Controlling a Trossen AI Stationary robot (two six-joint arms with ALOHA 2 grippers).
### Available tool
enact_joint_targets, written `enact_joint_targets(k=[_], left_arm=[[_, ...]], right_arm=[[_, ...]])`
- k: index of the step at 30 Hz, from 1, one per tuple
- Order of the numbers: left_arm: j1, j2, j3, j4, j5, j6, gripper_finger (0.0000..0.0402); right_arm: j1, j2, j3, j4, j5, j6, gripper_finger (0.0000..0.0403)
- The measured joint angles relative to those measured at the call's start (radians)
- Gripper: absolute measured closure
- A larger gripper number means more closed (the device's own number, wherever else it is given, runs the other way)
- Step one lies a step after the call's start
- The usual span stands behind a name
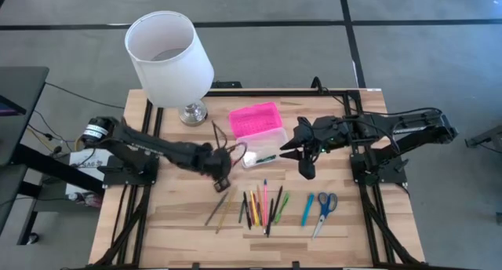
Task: Pick & place school supplies into a supply box
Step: Put the pink pen into the pink supply box
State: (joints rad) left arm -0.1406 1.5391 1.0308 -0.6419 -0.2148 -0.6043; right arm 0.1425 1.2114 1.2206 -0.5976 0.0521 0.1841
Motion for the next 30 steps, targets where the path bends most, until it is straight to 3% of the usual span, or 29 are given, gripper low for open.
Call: enact_joint_targets(k=[5,11,20,30], left_arm=[[0.141,0.028,0.025,0.22,0.058,0.12,0.0377],[0.227,0.167,0.131,0.318,0.161,0.205,0.0376],[0.245,0.426,0.406,0.204,0.201,0.323,0.0374],[0.287,0.508,0.547,0.081,0.167,0.415,0.0373]], right_arm=[[0.042,0.0,0.0,-0.045,0.0,0.006,0.0306],[0.112,0.0,0.0,-0.134,0.073,0.056,0.0306],[0.214,0.0,0.0,-0.222,0.216,0.127,0.0306],[0.295,0.0,0.0,-0.361,0.343,0.312,0.0306]])
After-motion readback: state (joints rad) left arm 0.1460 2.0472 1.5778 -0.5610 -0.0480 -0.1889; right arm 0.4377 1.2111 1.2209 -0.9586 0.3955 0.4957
